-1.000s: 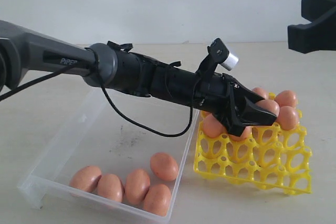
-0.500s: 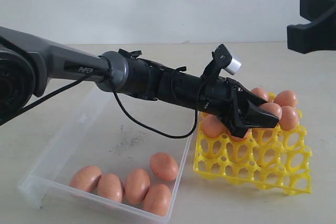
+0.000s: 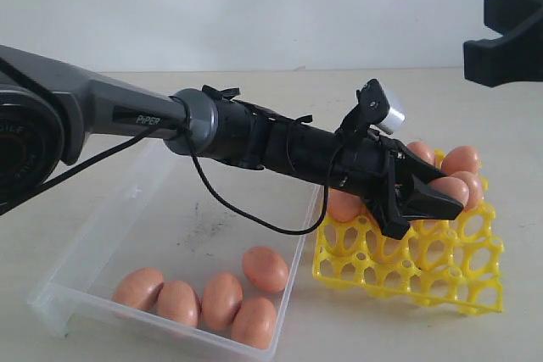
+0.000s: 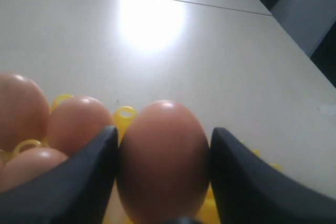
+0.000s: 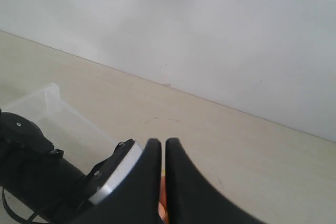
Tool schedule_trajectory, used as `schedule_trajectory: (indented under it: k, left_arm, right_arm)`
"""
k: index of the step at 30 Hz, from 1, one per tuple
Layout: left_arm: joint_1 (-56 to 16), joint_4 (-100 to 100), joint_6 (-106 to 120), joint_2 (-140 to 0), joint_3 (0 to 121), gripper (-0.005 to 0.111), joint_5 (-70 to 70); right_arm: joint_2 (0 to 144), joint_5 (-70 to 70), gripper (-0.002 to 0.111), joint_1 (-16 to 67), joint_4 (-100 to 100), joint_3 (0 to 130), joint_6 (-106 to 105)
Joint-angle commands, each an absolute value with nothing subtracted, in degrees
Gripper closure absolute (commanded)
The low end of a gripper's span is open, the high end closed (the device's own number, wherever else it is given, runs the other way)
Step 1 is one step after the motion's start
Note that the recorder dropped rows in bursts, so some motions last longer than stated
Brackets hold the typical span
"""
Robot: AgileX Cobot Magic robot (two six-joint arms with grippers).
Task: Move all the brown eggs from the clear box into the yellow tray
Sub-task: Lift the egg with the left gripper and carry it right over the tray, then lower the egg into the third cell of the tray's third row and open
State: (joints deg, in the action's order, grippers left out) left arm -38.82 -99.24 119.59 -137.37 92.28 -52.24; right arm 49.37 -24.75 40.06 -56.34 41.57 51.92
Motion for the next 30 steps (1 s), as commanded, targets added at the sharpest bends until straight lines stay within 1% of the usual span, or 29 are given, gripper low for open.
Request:
schedule_trajectory:
  k: [1,30]
  left_arm:
    - [-39.09,-99.95,119.98,-137.27,92.69,0.103,-50.84]
    - [-39.12,-99.95,121.93,-137.27,92.69,0.103,-49.64]
  right_arm:
    - [49.22,-24.74,0.108,39.91,-56.19,41.19,51.66]
    - [49.22,-24.74,0.108,39.91,-56.19,41.19,51.66]
